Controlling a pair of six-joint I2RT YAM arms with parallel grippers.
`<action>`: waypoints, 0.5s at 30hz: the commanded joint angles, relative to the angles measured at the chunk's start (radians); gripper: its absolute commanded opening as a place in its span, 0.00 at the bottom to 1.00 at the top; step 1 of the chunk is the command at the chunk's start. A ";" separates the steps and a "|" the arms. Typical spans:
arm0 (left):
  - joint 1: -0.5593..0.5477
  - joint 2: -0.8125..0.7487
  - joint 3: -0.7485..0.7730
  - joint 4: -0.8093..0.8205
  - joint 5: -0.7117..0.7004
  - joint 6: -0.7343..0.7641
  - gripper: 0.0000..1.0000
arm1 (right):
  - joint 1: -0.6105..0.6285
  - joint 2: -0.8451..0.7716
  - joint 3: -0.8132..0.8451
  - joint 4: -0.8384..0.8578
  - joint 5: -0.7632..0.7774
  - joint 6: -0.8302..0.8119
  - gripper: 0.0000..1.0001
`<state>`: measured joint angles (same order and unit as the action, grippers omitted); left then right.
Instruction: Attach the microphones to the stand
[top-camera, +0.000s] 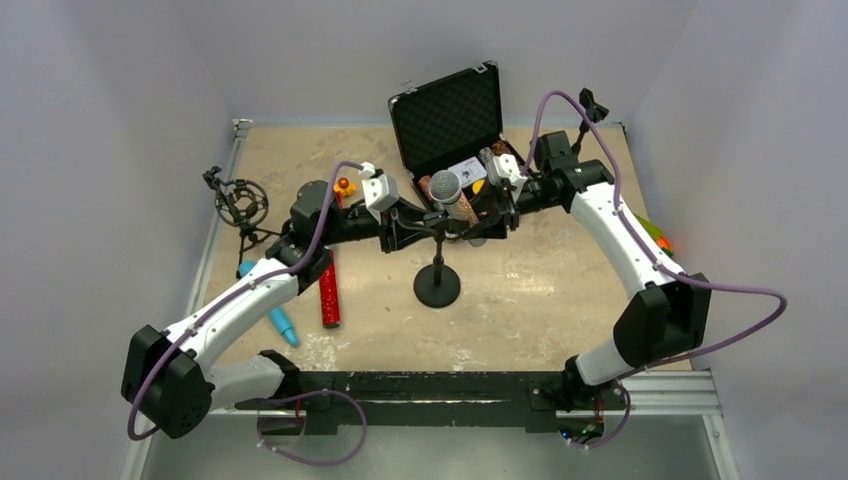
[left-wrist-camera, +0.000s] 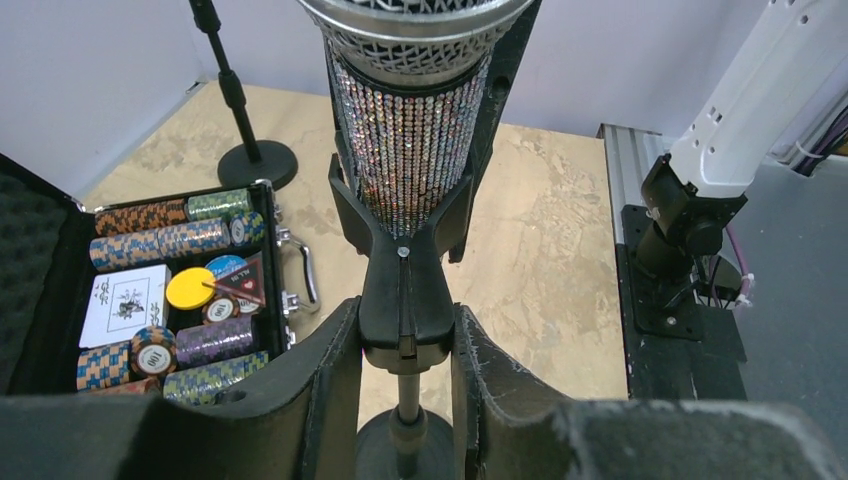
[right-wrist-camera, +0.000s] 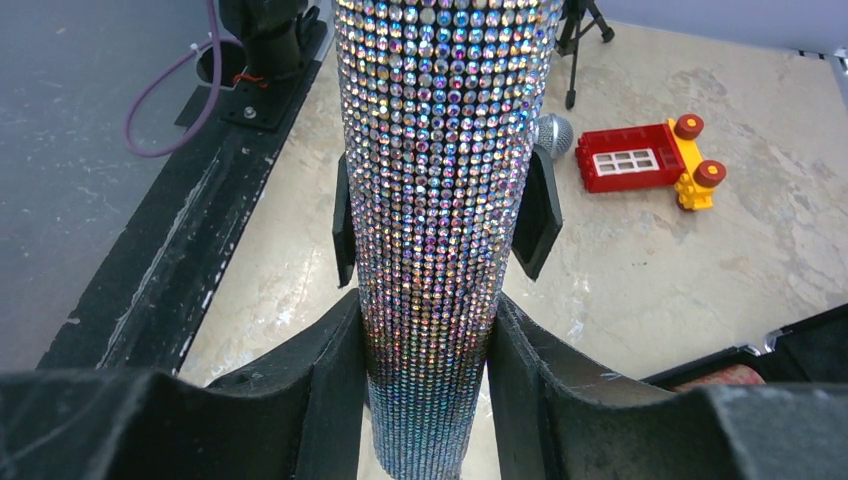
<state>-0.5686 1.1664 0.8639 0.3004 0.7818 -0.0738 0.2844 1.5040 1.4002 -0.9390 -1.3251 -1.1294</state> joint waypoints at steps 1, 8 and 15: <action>0.003 0.000 -0.047 0.103 0.021 -0.115 0.00 | 0.030 0.018 -0.005 0.087 -0.083 0.065 0.00; 0.003 -0.008 -0.073 0.140 0.003 -0.144 0.00 | 0.052 -0.004 -0.072 0.216 -0.076 0.214 0.00; 0.002 -0.035 -0.071 0.105 -0.008 -0.137 0.33 | 0.050 -0.072 -0.132 0.337 -0.013 0.362 0.37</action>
<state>-0.5632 1.1587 0.8040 0.4210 0.7719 -0.1719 0.3172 1.4868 1.2865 -0.6811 -1.3525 -0.8719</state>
